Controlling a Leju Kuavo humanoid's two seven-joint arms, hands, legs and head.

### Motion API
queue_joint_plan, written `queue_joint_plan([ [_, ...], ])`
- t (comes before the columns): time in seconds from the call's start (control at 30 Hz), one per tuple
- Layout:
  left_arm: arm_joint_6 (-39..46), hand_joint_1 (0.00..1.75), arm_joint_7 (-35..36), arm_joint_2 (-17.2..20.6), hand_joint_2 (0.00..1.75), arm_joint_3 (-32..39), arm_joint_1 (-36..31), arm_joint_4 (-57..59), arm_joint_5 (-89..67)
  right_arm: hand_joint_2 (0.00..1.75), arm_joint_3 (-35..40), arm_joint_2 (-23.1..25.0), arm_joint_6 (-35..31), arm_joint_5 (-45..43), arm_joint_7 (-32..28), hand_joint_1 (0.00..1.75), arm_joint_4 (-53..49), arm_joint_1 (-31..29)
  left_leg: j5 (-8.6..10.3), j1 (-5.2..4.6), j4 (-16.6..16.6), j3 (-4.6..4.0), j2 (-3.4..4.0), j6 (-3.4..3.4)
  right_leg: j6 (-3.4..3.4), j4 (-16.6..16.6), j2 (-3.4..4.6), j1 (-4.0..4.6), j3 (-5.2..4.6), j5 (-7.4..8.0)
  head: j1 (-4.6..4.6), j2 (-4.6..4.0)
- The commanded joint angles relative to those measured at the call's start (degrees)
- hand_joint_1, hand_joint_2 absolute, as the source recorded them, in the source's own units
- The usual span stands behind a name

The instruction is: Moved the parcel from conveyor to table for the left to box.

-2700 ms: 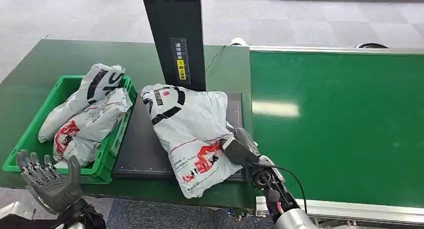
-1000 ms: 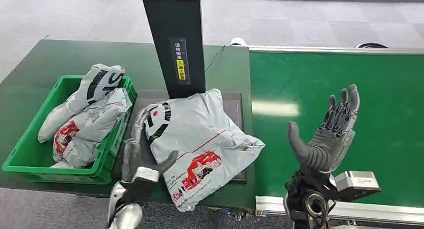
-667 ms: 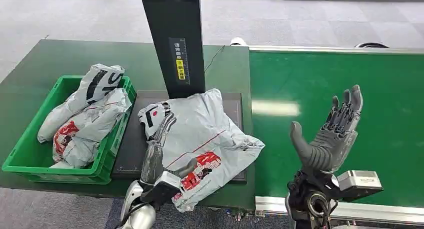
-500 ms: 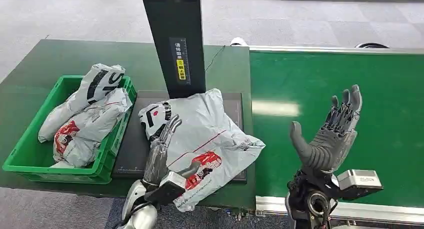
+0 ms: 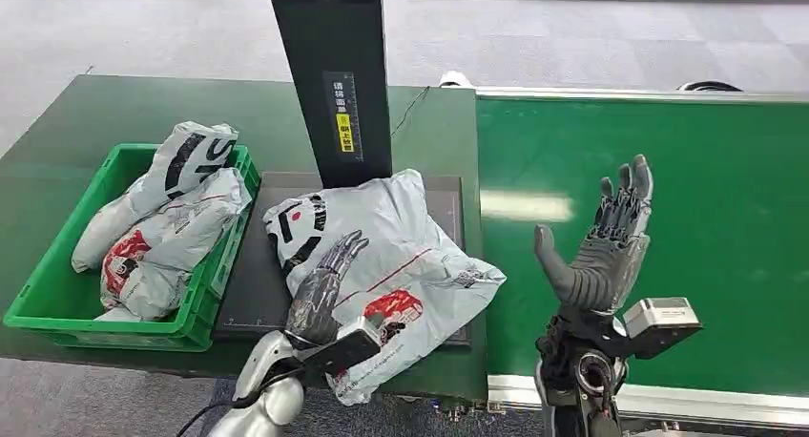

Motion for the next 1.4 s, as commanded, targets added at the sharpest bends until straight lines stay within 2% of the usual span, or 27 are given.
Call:
queue_joint_plan([
  [0.03, -2.98, 0.00, -0.41, 2.35, 1.75, -1.39, -11.99, 27.29, 1.28, 1.75, -2.17, -0.01, 3.23, -0.98, 0.04, 0.00, 11.73, -3.10, 0.10, 0.02, -0.15, 0.16, 0.01, 0.02, -0.04, -0.18, -0.06, 0.04, 0.19, 0.10, 0.02, 0.00],
  [0.8, -2.37, 0.00, -0.90, 1.68, 1.75, -2.20, -12.30, 29.09, 0.67, 1.75, -2.87, 0.02, 3.88, -1.55, 0.04, 0.00, 12.67, -3.25, 0.16, -0.02, -0.13, 0.61, 0.14, 0.03, -0.05, -0.09, 0.10, 0.00, 0.65, 0.16, 0.00, 0.00],
  [0.83, -1.95, 0.24, -0.82, 1.54, 1.75, -2.33, -12.17, 28.92, 0.52, 1.75, -3.08, -0.04, 3.94, -1.56, 0.04, 0.00, 13.18, -3.43, 0.13, -0.01, -0.11, 0.68, 0.09, 0.03, -0.04, -0.07, 0.08, 0.00, 0.74, 0.11, 0.00, 0.00],
  [0.87, -1.90, 1.52, -0.69, 1.52, 1.75, -2.54, -12.04, 28.77, 0.34, 1.75, -3.27, -0.08, 4.32, -1.80, 0.04, 0.00, 14.05, -3.67, 0.12, -0.02, -0.10, 0.70, 0.07, 0.03, -0.03, -0.06, 0.05, 0.00, 0.77, 0.10, 0.00, 0.00],
  [0.9, -2.02, 1.75, -0.66, 1.55, 1.75, -2.64, -11.99, 28.80, 0.28, 1.75, -3.37, -0.13, 4.52, -1.92, 0.04, 0.00, 14.27, -3.76, 0.17, -0.01, -0.15, 0.65, 0.11, 0.04, -0.04, -0.12, 0.08, 0.01, 0.70, 0.16, 0.00, 0.00],
  [1.1, 1.21, 1.75, -2.96, 1.50, 1.75, -1.22, -10.98, 26.38, 2.36, 1.75, -4.16, -0.18, 4.99, -1.57, 0.04, 0.00, 16.30, -4.38, 0.16, -0.01, -0.15, 0.68, 0.12, 0.04, -0.04, -0.13, 0.09, 0.01, 0.74, 0.15, 0.00, 0.00],
  [1.2, 3.57, 1.75, -8.11, 1.54, 1.75, 1.70, -9.21, 20.30, 8.13, 1.75, -4.59, -0.06, 4.68, -1.21, 0.04, 0.00, 16.14, -3.94, 0.12, 0.00, -0.10, 0.71, 0.11, 0.03, -0.03, -0.09, 0.08, 0.01, 0.78, 0.10, 0.02, 0.00],
  [1.23, 4.38, 1.75, -17.40, 0.65, 1.75, 5.81, -4.97, 10.70, 18.53, 1.75, -4.66, -0.09, 4.00, -0.79, 0.04, 0.00, 16.07, -3.19, 0.15, 0.00, -0.13, 0.62, 0.18, 0.03, -0.04, -0.12, 0.13, 0.02, 0.67, 0.15, 0.00, 0.00],
  [1.27, 3.35, 1.75, -15.94, 1.38, 1.75, 5.38, -1.94, 3.16, 20.98, 1.75, -4.57, -0.15, 4.11, -0.80, 0.04, 0.00, 15.78, -2.70, 0.09, -0.01, -0.08, 0.67, 0.11, 0.03, -0.03, -0.07, 0.09, 0.01, 0.72, 0.08, 0.00, 0.00],
  [1.33, 3.21, 1.75, -14.80, 2.03, 1.75, 4.69, 1.41, -3.29, 22.03, 1.75, -4.44, -0.22, 3.93, -0.85, 0.04, 0.00, 15.92, -2.64, 0.06, 0.02, -0.06, 0.57, 0.13, 0.02, -0.04, -0.09, 0.09, 0.04, 0.61, 0.07, 0.00, 0.00],
  [1.4, 3.30, 1.75, -14.53, 2.34, 1.75, 4.40, 2.57, -5.18, 22.48, 1.75, -4.36, -0.17, 3.76, -0.77, 0.04, 0.00, 16.39, -3.01, 0.02, 0.03, -0.03, 0.49, 0.17, 0.02, -0.04, -0.08, 0.09, 0.05, 0.49, 0.03, 0.02, 0.00],
])
